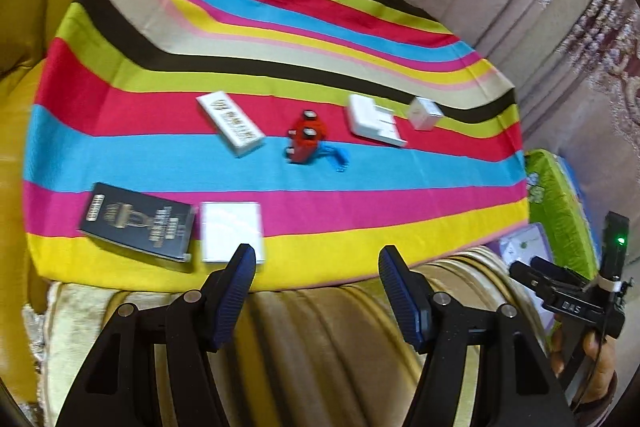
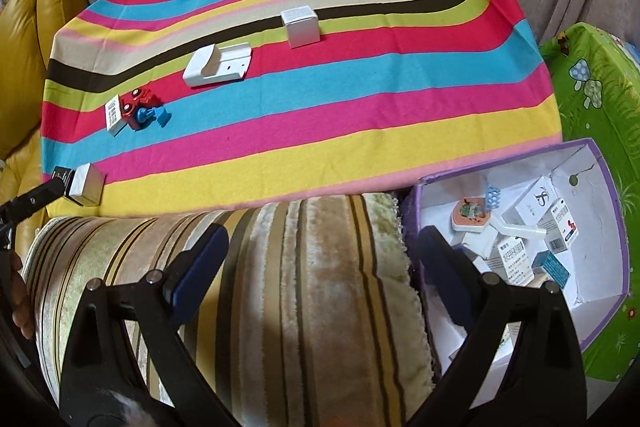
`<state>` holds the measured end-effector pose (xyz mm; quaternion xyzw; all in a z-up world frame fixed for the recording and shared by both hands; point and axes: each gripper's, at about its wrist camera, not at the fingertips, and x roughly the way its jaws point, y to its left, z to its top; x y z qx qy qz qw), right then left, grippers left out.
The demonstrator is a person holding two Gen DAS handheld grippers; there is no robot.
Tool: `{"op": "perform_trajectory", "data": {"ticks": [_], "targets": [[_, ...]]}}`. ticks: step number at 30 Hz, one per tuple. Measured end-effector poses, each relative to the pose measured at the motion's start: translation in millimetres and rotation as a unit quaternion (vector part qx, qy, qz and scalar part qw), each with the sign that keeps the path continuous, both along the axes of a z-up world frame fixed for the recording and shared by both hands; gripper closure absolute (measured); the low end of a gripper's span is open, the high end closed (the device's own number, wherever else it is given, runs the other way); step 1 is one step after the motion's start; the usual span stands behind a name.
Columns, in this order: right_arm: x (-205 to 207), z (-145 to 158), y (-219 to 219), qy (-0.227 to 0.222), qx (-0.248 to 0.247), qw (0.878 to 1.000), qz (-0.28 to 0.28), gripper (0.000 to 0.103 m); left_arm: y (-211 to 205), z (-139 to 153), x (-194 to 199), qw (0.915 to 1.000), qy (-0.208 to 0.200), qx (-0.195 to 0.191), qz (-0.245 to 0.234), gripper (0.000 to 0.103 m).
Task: Organize rigid objects
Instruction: 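Move both grippers back over the table toward the white square box, then grasp the flat white square box with the left gripper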
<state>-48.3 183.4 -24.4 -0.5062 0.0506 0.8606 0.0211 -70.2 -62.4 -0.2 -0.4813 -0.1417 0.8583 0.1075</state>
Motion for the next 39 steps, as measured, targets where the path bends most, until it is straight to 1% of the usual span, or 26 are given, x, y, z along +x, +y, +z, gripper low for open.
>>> {"op": "perform_trajectory", "data": {"ticks": [2,5,10,13,16,18,21,23,27,30,32,34,37,39], "targets": [[0.3,-1.0,-1.4,-0.001,0.003,1.000,0.002,0.006,-4.4,-3.5,-1.5,0.9999,-0.009,-0.009,0.006,0.038],[0.3,-1.9,-4.3,-0.001,0.009,1.000,0.006,0.006,-8.7,-11.7,-5.3,0.9995,-0.027,-0.011,0.015,0.038],[-1.8,-8.0,-6.6,-0.008,0.014,1.000,0.007,0.006,-9.3,-19.0,-11.3,0.9977,-0.043,-0.042,0.030,0.038],[-2.5,-9.7,-6.4,-0.010,0.010,1.000,0.009,0.006,-9.0,-25.0,-18.9,0.9961,-0.056,-0.060,0.032,0.038],[-3.3,-10.0,-6.6,-0.010,0.009,1.000,0.010,0.006,-5.2,-33.6,-26.6,0.9942,-0.071,-0.076,0.024,0.039],[-3.5,-9.9,-7.8,-0.010,0.010,1.000,0.011,0.006,-1.4,-35.7,-30.4,0.9935,-0.072,-0.086,0.020,0.039],[-5.4,-10.6,-10.9,-0.011,0.013,1.000,0.014,0.006,1.9,-37.6,-39.2,0.9923,-0.073,-0.098,0.020,0.047],[-6.6,-10.7,-12.4,-0.012,0.014,1.000,0.015,0.006,3.1,-40.9,-45.3,0.9915,-0.078,-0.102,0.019,0.059],[-10.0,-10.8,-16.2,-0.014,0.016,1.000,0.022,0.006,6.3,-41.8,-50.9,0.9918,-0.075,-0.102,0.016,0.059],[-16.1,-9.6,-22.5,-0.014,0.022,0.999,0.031,0.006,8.1,-36.1,-53.0,0.9935,-0.061,-0.093,0.021,0.059],[-20.9,-7.6,-27.4,-0.011,0.028,0.999,0.036,0.006,8.7,-32.7,-54.6,0.9956,-0.051,-0.075,0.024,0.059],[-27.3,-5.2,-34.8,-0.006,0.036,0.998,0.043,0.006,11.0,-30.7,-54.8,0.9979,-0.038,-0.050,0.017,0.059],[-39.5,-3.0,-50.1,0.000,0.048,0.997,0.058,0.006,12.8,-32.5,-54.0,0.9989,-0.029,-0.035,0.008,0.059],[-49.0,-2.5,-62.1,0.002,0.053,0.996,0.070,0.006,8.6,-33.9,-53.3,0.9992,-0.028,-0.022,0.016,0.059]]}}
